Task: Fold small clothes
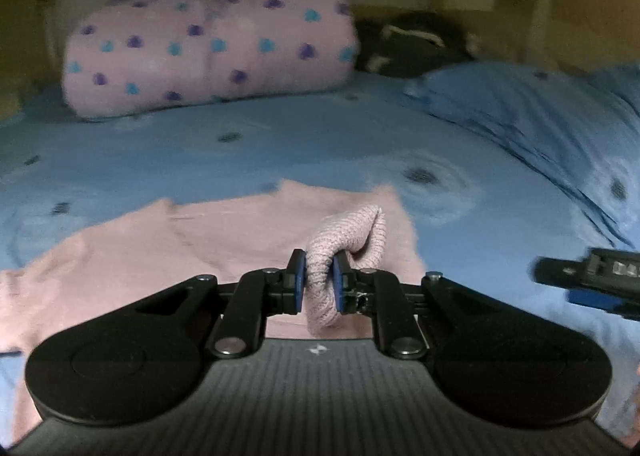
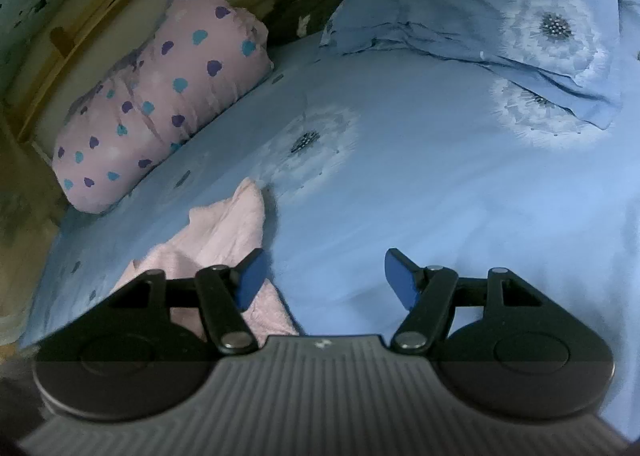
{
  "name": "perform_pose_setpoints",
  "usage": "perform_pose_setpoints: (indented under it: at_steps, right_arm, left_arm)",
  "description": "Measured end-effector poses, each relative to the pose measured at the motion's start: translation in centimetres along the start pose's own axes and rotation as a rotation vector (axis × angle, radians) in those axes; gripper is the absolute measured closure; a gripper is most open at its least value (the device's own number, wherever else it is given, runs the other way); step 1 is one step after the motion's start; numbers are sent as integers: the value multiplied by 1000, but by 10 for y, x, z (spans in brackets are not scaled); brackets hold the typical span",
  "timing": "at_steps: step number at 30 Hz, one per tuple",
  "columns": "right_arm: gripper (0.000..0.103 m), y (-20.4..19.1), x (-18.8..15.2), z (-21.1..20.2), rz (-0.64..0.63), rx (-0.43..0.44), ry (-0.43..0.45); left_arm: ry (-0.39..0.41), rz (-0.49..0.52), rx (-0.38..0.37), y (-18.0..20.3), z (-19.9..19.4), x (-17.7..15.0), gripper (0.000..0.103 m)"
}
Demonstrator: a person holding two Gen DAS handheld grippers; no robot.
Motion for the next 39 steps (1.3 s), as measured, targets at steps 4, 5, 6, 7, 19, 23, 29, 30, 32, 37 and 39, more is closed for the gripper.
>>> perform_pose_setpoints:
  at_steps: [4, 5, 6, 7, 19, 23, 29, 30, 32, 37, 39]
  right_arm:
    - [35, -5, -2, 0, -18, -1, 2]
    - [35, -5, -2, 1, -21, -2, 1]
    - [35, -6, -3, 2, -24, -2, -1]
    - [35, -7, -3, 2, -28, -1, -3]
    - [35, -28, -15, 12, -116, -19, -29]
    - [35, -35, -20, 17, -152, -30, -43]
    - [35, -47, -27, 23, -196, -27, -64]
    - [35, -50, -28, 24, -204, -29, -66]
    - [35, -55, -30, 26, -220, -28, -69]
    - [35, -66, -36, 29, -268, -23, -77]
    - [35, -69, -38, 30, -283, -25, -81]
  left_arm:
    - [5, -40, 87, -47, -16, -3, 86]
    - [2, -52, 106, -59, -20, -5, 86]
    - [-3, -67, 129, -74, -24, -9, 86]
    - [-9, -76, 148, -85, -27, -12, 86]
    - [-102, -136, 314, -193, -55, -54, 85]
    - [-99, -212, 285, -213, -67, -63, 84]
    - [-71, -263, 282, -226, -84, -67, 62]
    - [-63, -263, 290, -228, -86, -67, 52]
    - [-53, -251, 302, -229, -89, -67, 45]
    - [-53, -232, 297, -230, -84, -67, 34]
    - [-66, -214, 320, -232, -78, -69, 32]
Point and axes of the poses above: each gripper's, at about its wrist camera, not at the fingertips, and z roughly the way its jaws point, y to its right, x to its top, the point moved 2 cm from there along z, roughly the way its jaws point, and after that the axes turned 13 degrees about -x, right-handed, at the moved point
